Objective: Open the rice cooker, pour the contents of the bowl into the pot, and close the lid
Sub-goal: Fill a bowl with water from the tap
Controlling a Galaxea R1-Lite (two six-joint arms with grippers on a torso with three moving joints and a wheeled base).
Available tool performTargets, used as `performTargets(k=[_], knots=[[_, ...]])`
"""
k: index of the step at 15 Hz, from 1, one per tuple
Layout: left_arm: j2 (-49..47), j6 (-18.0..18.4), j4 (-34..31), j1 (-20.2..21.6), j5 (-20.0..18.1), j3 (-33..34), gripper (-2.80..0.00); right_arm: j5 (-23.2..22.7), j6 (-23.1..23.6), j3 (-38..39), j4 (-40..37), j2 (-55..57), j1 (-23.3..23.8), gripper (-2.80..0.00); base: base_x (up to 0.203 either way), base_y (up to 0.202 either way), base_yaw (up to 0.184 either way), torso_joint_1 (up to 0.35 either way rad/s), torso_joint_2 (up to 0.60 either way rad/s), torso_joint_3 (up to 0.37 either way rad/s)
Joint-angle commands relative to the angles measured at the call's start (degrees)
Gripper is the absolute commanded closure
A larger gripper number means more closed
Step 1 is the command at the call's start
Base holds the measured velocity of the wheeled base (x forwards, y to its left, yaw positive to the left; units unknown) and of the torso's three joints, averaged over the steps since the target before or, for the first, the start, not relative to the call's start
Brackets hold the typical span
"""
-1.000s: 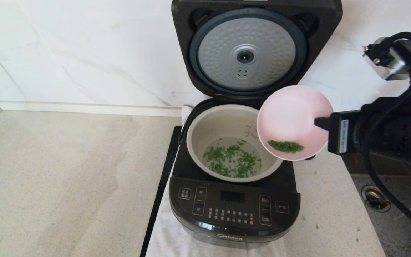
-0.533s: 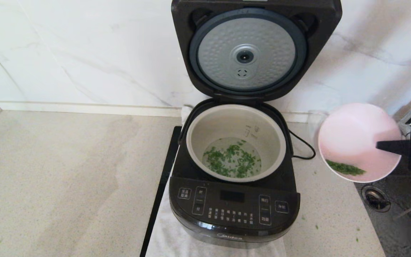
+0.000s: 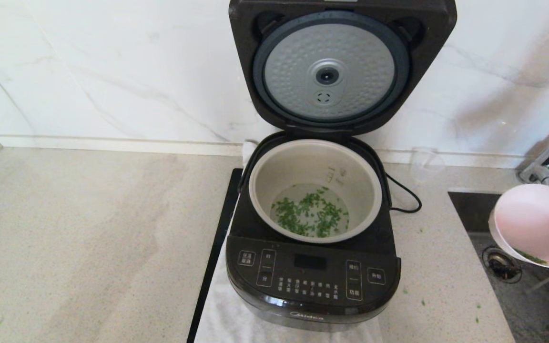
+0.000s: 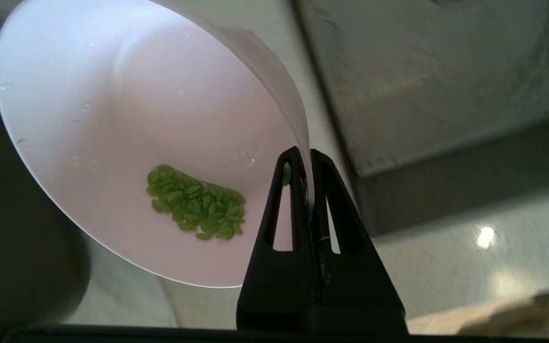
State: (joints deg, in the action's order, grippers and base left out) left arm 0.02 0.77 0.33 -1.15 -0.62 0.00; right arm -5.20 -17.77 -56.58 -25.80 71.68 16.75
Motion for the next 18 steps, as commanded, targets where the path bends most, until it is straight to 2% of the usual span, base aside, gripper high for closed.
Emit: performTargets(k=[1, 5, 9, 13, 18], knots=[[0.06, 0.02, 0.02, 0.0, 0.01, 0.09, 0.0, -4.34, 0.13, 0.28, 0.0, 7.45, 11.32, 0.0, 0.0, 0.0, 0.0, 0.0, 0.0, 0.0], [0.06, 0.02, 0.02, 0.0, 0.01, 0.09, 0.0, -11.14, 0.73, -0.59, 4.85, 19.15, 26.8, 0.0, 0.0, 0.0, 0.0, 0.0, 0.0, 0.0], [0.06, 0.02, 0.02, 0.0, 0.01, 0.09, 0.0, -17.93, 0.96, -5.25, 5.54, 28.14, 39.09, 0.0, 0.0, 0.0, 0.0, 0.0, 0.0, 0.0], [0.06, 0.02, 0.02, 0.0, 0.01, 0.09, 0.0, -21.85, 2.07, -9.56, 5.39, 35.06, 46.13, 0.0, 0.0, 0.0, 0.0, 0.0, 0.0, 0.0], [0.06, 0.02, 0.02, 0.0, 0.01, 0.09, 0.0, -26.92, 1.76, -15.18, 3.85, 40.04, 49.98, 0.0, 0.0, 0.0, 0.0, 0.0, 0.0, 0.0]])
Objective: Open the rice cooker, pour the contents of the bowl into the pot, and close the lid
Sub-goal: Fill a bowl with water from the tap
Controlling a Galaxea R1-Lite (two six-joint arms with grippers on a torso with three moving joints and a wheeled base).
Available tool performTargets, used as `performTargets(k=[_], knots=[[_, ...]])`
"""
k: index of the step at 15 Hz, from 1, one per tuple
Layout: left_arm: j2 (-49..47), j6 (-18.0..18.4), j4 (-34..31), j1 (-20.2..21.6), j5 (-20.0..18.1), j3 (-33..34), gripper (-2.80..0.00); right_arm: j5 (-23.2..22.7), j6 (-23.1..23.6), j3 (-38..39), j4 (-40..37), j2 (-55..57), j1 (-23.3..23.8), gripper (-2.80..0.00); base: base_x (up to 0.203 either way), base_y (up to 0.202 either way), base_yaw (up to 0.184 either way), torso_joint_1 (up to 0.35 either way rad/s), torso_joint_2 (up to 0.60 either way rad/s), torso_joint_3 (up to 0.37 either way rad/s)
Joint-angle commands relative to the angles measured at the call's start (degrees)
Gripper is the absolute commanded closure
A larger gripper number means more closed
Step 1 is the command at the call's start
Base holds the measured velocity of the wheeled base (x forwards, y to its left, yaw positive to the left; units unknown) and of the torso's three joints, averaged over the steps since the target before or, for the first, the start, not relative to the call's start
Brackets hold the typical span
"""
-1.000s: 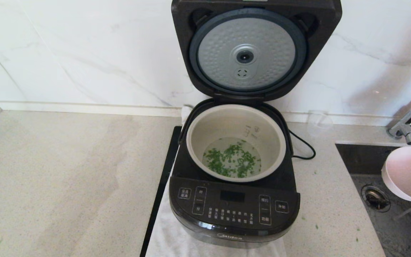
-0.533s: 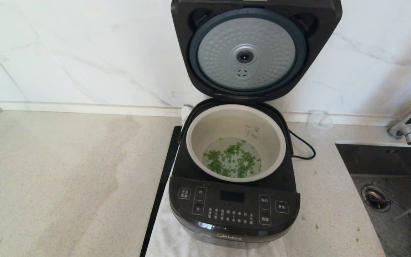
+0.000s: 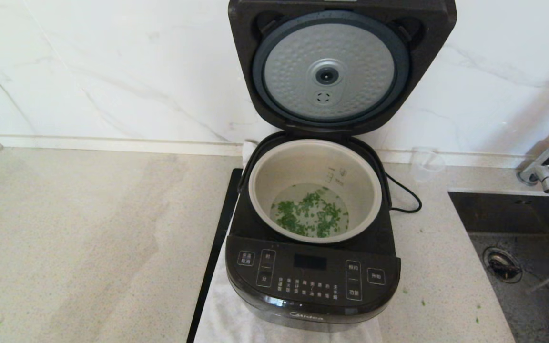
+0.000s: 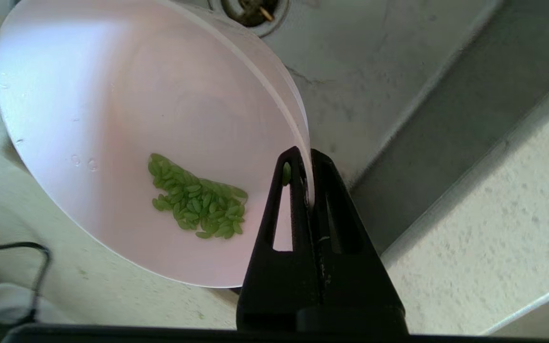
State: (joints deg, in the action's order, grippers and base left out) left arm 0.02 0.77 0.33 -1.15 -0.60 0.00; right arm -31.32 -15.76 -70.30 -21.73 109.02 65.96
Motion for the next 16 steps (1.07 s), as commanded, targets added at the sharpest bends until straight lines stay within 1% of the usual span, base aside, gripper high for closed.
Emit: performTargets(k=[1, 3, 7, 11, 16], knots=[[0.06, 0.02, 0.02, 0.0, -0.02, 0.09, 0.0, -1.07, -0.32, -1.81, -0.17, 3.43, 0.84, 0.0, 0.0, 0.0, 0.0, 0.0, 0.0, 0.0], [0.06, 0.02, 0.02, 0.0, -0.02, 0.09, 0.0, -1.22, -0.74, -2.94, -0.15, 5.09, 0.84, 0.0, 0.0, 0.0, 0.0, 0.0, 0.0, 0.0], [0.06, 0.02, 0.02, 0.0, -0.02, 0.09, 0.0, -1.29, -3.48, -7.36, -0.17, 9.29, 0.84, 0.0, 0.0, 0.0, 0.0, 0.0, 0.0, 0.0], [0.06, 0.02, 0.02, 0.0, -0.02, 0.09, 0.0, -1.89, -3.93, -10.15, -0.15, 12.24, 0.68, 0.0, 0.0, 0.0, 0.0, 0.0, 0.0, 0.0], [0.06, 0.02, 0.02, 0.0, -0.02, 0.09, 0.0, -1.99, -7.87, -15.02, -0.08, 14.45, -2.13, 0.0, 0.0, 0.0, 0.0, 0.0, 0.0, 0.0]])
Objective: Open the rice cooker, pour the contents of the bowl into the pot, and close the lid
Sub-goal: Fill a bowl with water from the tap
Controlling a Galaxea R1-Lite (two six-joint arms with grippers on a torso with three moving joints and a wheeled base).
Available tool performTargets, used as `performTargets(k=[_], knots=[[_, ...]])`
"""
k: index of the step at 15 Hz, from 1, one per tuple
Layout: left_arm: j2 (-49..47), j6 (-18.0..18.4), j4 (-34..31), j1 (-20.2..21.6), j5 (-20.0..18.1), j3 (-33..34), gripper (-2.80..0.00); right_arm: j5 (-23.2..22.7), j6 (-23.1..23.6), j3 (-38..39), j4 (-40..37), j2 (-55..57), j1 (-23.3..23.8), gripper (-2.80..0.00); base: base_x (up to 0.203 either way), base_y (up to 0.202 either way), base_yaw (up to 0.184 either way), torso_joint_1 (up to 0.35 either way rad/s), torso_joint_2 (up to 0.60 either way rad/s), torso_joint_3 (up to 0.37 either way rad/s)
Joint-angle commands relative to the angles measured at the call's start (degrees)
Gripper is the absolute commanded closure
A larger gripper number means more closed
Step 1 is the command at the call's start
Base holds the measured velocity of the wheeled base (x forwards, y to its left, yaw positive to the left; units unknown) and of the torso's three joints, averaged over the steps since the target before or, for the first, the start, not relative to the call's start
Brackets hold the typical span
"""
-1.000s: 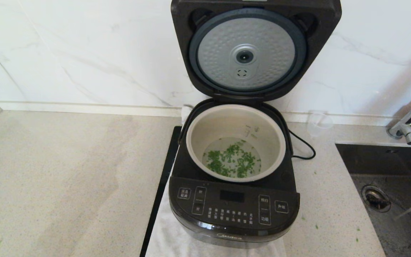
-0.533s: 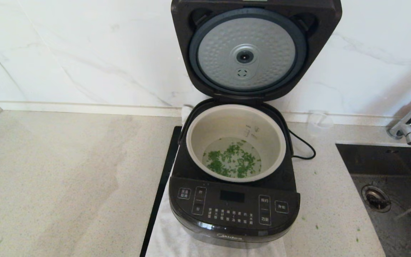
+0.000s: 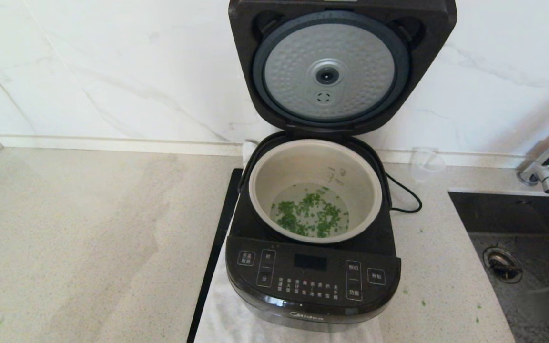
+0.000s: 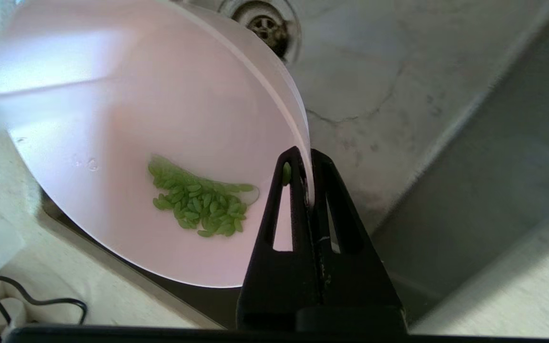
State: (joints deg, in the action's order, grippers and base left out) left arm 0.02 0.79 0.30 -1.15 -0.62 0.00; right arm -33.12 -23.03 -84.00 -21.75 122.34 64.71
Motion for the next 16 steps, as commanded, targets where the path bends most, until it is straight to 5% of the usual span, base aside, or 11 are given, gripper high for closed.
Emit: performTargets(k=[1, 16], knots=[[0.06, 0.0, 0.05, 0.0, 0.01, 0.09, 0.0, -0.19, -1.47, -2.11, -0.05, 1.38, -1.64, 0.0, 0.0, 0.0, 0.0, 0.0, 0.0, 0.0], [0.06, 0.0, 0.05, 0.0, 0.01, 0.09, 0.0, 0.52, -3.81, -3.21, -1.0, -2.32, -6.13, 0.0, 0.0, 0.0, 0.0, 0.0, 0.0, 0.0]])
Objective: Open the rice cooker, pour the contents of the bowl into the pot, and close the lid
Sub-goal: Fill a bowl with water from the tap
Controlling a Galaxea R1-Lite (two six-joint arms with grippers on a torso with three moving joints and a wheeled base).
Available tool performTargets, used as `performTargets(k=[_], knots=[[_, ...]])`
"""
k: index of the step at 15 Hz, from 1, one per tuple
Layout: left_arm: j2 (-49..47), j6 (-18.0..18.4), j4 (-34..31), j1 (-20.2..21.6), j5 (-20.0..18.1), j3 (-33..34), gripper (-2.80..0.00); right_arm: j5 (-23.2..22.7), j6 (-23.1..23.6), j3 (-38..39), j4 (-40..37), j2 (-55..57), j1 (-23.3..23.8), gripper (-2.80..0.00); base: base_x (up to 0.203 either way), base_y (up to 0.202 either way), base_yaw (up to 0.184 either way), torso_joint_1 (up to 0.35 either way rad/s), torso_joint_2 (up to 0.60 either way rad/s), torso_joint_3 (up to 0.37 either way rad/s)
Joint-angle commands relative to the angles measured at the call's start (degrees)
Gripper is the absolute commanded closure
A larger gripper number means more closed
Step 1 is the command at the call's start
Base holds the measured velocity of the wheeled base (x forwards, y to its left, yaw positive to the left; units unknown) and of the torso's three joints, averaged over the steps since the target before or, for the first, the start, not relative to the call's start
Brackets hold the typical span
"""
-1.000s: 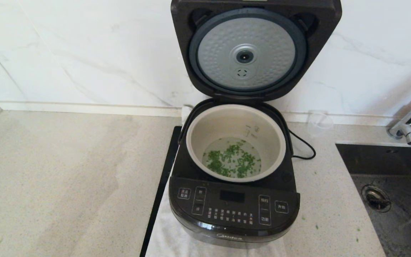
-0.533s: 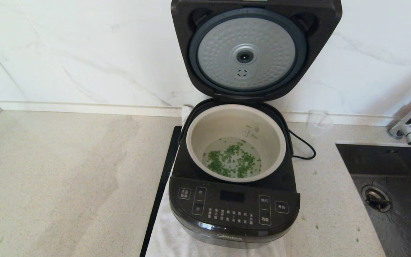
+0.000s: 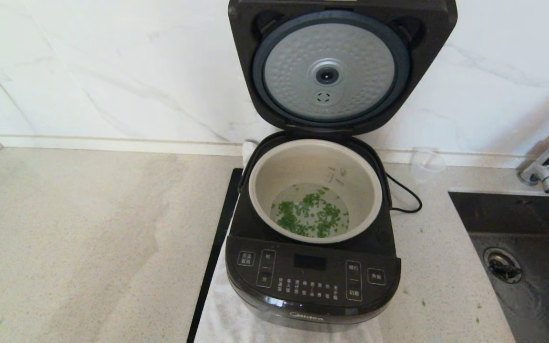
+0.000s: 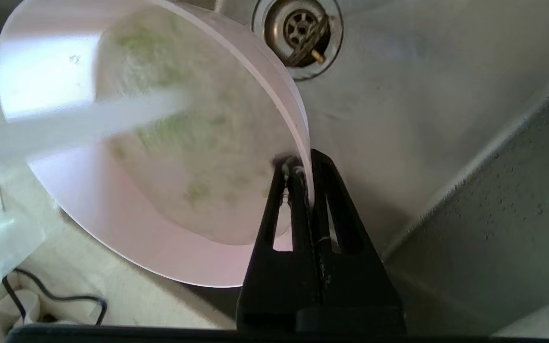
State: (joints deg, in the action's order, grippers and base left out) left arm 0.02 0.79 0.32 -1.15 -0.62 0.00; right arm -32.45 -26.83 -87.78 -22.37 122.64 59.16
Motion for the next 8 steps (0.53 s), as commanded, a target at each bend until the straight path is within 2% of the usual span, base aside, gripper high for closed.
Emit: performTargets(k=[1, 5, 8], knots=[[0.06, 0.0, 0.04, 0.0, 0.01, 0.09, 0.0, 0.02, 0.19, 1.42, -0.66, -4.36, -1.36, 0.0, 0.0, 0.0, 0.0, 0.0, 0.0, 0.0], [0.06, 0.0, 0.04, 0.0, 0.01, 0.09, 0.0, 1.81, 3.3, 8.23, -1.26, -15.46, -7.38, 0.0, 0.0, 0.0, 0.0, 0.0, 0.0, 0.0], [0.06, 0.0, 0.04, 0.05, 0.01, 0.09, 0.0, 4.94, 4.62, 12.77, -3.72, -23.67, -17.34, 0.0, 0.0, 0.0, 0.0, 0.0, 0.0, 0.0]])
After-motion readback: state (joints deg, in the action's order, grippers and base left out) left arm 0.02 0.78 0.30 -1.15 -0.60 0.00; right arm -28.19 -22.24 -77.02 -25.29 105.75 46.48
